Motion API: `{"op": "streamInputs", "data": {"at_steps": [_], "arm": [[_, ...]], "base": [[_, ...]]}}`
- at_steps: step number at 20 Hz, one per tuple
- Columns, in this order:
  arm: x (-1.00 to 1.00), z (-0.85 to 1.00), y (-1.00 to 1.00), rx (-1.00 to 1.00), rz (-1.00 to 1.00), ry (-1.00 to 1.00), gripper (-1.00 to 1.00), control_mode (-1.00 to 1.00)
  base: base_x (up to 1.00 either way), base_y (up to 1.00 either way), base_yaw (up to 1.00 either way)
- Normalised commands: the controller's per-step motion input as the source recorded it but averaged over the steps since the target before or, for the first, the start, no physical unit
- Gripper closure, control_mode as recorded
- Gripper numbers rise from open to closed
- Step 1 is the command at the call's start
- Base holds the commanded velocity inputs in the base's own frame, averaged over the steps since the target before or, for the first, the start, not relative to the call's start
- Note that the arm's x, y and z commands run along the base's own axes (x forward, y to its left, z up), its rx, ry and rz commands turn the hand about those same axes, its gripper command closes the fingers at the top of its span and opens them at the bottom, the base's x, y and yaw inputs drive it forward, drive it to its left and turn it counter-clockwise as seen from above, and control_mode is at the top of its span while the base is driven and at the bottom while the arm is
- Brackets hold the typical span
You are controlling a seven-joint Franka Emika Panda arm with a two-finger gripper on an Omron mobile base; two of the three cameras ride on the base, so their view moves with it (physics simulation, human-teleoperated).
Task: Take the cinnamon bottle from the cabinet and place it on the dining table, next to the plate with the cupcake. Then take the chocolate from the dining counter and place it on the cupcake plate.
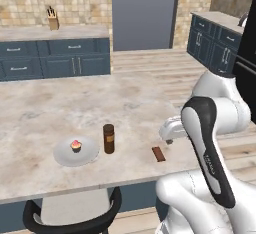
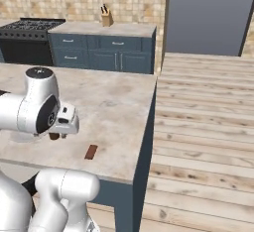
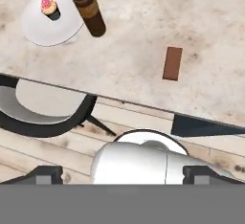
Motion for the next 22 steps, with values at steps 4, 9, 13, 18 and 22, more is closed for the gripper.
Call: {"op": "streamInputs", "data": {"at_steps": [4,9,13,18,22], "arm": [[0.02,-0.94,-0.48,-0.19,-0.46,0.06,-1.0,-1.0],[0.4,-0.68,-0.46,-0.08,-0.3,0.0,-1.0,-1.0],[0.8,-0.32,-0.03,0.0,0.0,-0.07,-1.0,-1.0],[0.8,-0.41,0.1,0.0,0.05,-0.01,-1.0,-1.0],[0.62,-0.54,0.14,0.0,0.06,0.03,-1.0,-1.0]], "base": [[0.0,0.0,0.0],[0.0,0.0,0.0],[0.0,0.0,0.0],[0.0,0.0,0.0],[0.0,0.0,0.0]]}}
